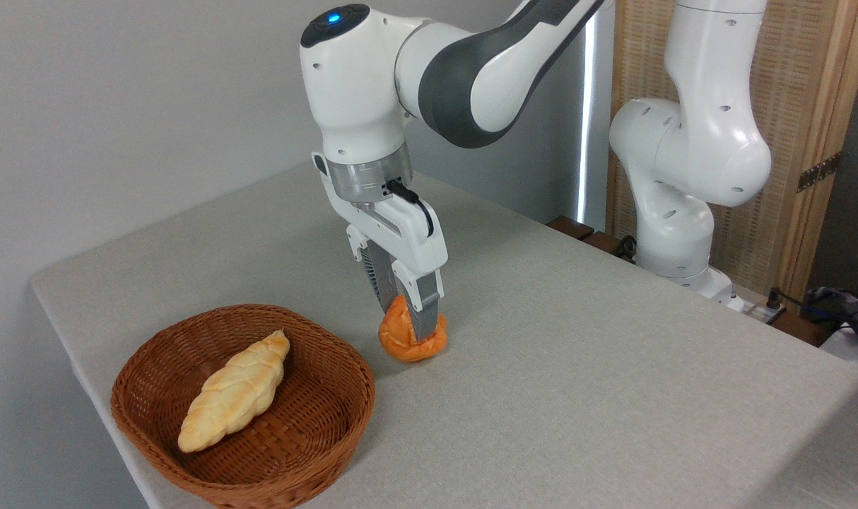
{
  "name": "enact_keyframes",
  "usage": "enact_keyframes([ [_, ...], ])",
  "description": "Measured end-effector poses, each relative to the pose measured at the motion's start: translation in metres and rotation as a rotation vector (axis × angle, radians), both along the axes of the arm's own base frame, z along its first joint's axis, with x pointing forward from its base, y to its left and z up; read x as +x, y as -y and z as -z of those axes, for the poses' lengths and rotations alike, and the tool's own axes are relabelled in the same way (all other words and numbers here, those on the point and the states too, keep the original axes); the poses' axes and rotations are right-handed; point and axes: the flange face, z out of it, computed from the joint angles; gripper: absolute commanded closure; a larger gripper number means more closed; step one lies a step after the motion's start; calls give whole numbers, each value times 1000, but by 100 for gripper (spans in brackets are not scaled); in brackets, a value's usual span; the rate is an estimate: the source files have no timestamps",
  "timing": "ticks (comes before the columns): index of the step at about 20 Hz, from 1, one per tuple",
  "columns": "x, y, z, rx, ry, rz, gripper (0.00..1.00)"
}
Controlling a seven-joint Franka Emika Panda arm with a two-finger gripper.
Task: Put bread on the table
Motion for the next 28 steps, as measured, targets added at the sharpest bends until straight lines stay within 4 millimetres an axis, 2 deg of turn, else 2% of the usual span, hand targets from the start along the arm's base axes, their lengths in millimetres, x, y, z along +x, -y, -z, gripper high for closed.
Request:
enact_keyframes([
  [8,2,0,-3,-6,22,-6,0],
  [14,21,8,-27,-163,174,-180,0],
  [17,24,9,-32,-197,204,-209,0],
  [19,28,10,-41,-210,223,-214,0],
  [24,40,11,-79,-229,279,-209,0],
  [28,59,15,-105,-168,187,-157,0],
])
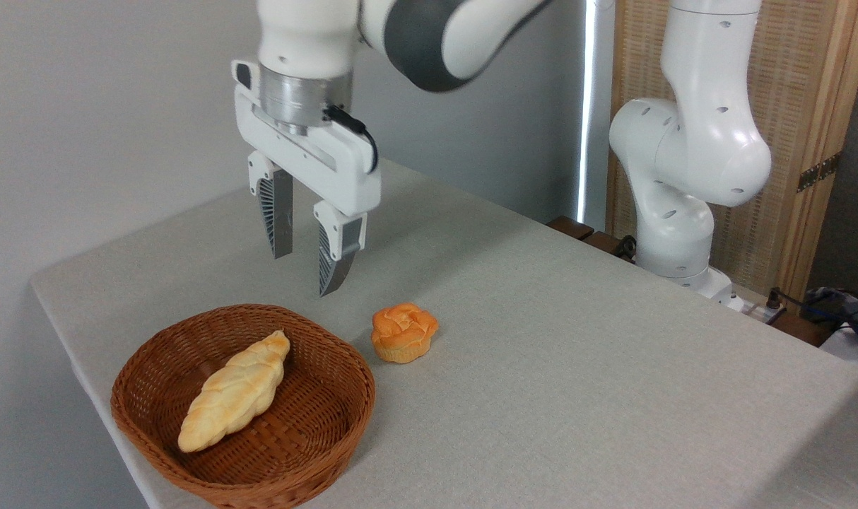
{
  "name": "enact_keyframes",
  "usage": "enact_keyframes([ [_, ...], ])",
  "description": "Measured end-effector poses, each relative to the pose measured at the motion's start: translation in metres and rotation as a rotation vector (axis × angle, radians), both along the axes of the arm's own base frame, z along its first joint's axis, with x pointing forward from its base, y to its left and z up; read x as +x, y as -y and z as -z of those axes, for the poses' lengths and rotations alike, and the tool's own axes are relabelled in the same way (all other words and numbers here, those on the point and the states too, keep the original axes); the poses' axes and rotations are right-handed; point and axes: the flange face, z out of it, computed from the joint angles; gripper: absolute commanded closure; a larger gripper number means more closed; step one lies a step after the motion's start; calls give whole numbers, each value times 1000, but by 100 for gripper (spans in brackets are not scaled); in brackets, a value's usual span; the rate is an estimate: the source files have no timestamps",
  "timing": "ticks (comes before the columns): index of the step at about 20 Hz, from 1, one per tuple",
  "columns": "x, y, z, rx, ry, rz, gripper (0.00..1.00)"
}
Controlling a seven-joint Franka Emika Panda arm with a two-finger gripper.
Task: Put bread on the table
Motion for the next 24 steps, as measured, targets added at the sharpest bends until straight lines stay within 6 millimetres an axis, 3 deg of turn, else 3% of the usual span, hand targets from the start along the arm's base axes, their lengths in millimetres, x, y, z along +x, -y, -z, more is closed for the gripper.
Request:
enact_keyframes([
  [5,21,-5,-20,134,-75,44,0],
  [10,27,-6,-44,150,-88,48,0],
  [15,27,-6,-51,155,-91,50,0],
  [24,22,-7,-46,164,-144,63,0],
])
